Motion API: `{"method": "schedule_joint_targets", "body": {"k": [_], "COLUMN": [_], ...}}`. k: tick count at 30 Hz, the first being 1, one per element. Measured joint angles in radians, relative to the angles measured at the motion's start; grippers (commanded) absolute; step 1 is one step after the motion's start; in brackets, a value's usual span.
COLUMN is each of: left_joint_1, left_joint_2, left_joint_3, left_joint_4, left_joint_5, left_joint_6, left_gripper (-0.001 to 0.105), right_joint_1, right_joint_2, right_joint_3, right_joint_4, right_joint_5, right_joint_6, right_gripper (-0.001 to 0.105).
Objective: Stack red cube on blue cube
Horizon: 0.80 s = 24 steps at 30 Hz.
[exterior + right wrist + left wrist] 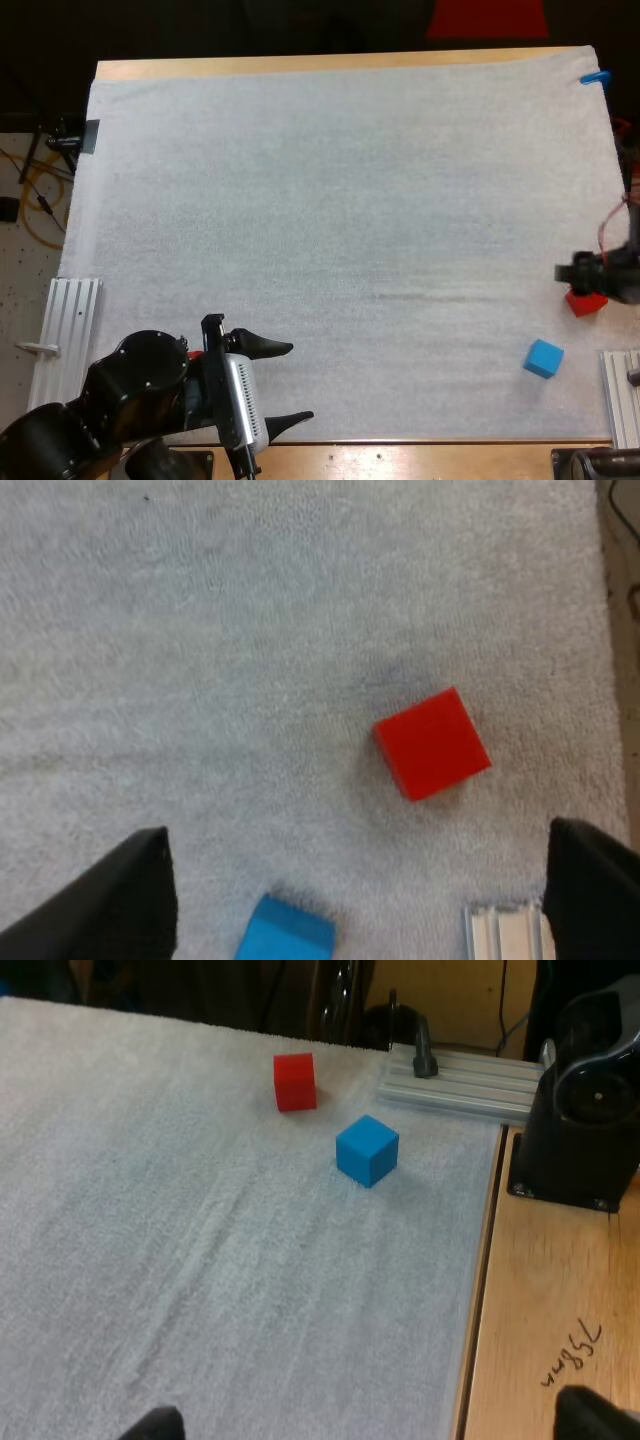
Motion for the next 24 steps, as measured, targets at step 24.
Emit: {"method": "schedule_joint_targets", "body": {"k": [24], "left_joint_1": [0.0], "left_joint_2": [0.0], "left_joint_3": [0.0], "left_joint_4": [0.0], "left_joint_5": [0.0], "left_joint_6": [0.0], "left_gripper": [0.069], "right_joint_1": [-0.16], "right_joint_2": [0.376], "right_joint_3": [0.024], "right_joint_4": [-0.191], "right_joint_5": [0.005], "right_joint_6": [-0.06], "right_gripper": [0.072]}}
